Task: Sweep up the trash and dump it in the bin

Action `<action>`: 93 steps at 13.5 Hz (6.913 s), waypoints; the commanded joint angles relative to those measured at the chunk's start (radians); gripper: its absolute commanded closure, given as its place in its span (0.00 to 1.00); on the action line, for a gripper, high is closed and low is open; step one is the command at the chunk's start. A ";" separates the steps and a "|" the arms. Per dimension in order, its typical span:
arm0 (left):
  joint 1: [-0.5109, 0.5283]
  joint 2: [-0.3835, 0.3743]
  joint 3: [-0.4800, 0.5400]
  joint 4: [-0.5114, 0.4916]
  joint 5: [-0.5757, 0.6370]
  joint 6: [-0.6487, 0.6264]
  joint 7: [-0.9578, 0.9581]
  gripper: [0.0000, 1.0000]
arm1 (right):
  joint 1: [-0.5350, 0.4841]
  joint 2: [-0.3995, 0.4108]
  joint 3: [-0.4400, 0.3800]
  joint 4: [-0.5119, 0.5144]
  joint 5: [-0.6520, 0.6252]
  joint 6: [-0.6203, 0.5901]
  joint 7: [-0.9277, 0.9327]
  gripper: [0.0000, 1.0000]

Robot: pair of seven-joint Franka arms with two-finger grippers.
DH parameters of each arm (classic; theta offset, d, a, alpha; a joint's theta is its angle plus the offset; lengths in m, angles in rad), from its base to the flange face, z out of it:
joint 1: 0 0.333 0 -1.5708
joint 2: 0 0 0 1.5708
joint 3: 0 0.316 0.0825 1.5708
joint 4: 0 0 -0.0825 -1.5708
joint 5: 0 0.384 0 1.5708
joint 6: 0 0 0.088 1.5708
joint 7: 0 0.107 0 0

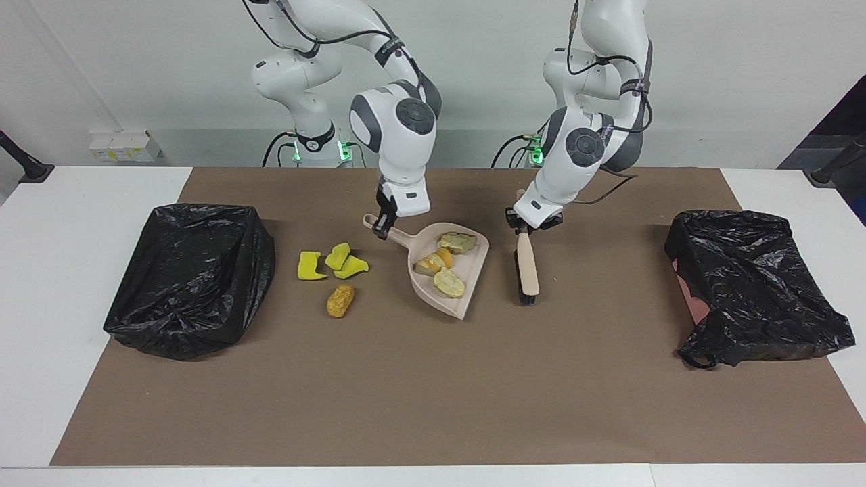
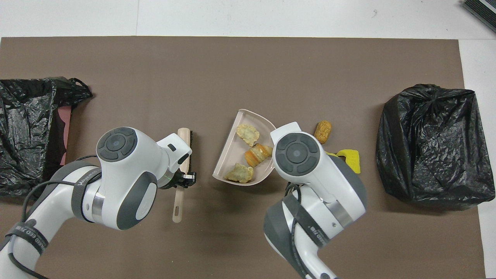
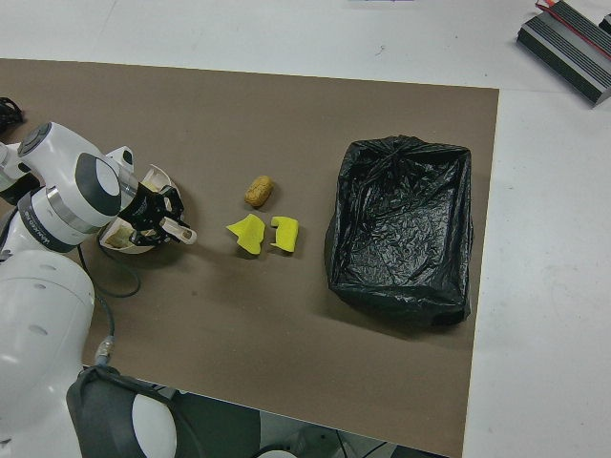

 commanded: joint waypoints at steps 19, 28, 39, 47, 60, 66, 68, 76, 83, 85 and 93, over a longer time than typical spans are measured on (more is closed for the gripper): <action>-0.349 -0.182 -0.016 -0.299 0.012 0.257 -0.484 0.77 | -0.891 -0.142 -0.016 0.088 -0.202 0.051 -1.013 1.00; -0.111 -0.159 -0.009 -0.145 0.036 0.139 -0.312 0.00 | -0.780 -0.096 -0.004 0.068 -0.638 0.133 -1.227 1.00; 0.358 -0.084 -0.006 0.172 0.101 -0.130 0.318 0.00 | -0.703 -0.203 0.004 0.053 -0.764 -0.039 -1.330 1.00; 0.484 -0.006 -0.006 0.372 0.102 -0.220 0.371 0.00 | -0.727 -0.240 -0.004 0.024 -0.757 0.004 -1.316 1.00; 0.475 -0.008 -0.082 0.601 0.219 -0.532 0.360 0.00 | -0.864 -0.205 -0.008 -0.015 -0.755 0.257 -1.359 1.00; 0.481 -0.011 -0.084 0.597 0.218 -0.538 0.343 0.00 | -0.816 -0.174 0.056 0.135 -0.737 0.142 -1.268 1.00; 0.472 -0.008 -0.085 0.600 0.204 -0.520 0.338 0.00 | -0.802 -0.174 0.107 0.154 -0.676 0.041 -1.138 1.00; 0.475 -0.004 -0.087 0.604 0.170 -0.506 0.340 0.00 | -0.637 -0.186 0.156 0.139 -0.323 -0.157 -0.359 1.00; 0.475 -0.008 -0.087 0.600 0.170 -0.501 0.338 0.00 | -0.370 -0.087 0.156 0.155 -0.025 -0.184 0.464 1.00; 0.474 -0.006 -0.087 0.600 0.170 -0.500 0.338 0.00 | -0.281 0.011 0.156 0.238 0.027 -0.176 0.655 1.00; 0.474 -0.003 -0.087 0.601 0.170 -0.486 0.338 0.00 | -0.051 0.419 0.157 0.586 0.153 0.025 1.190 1.00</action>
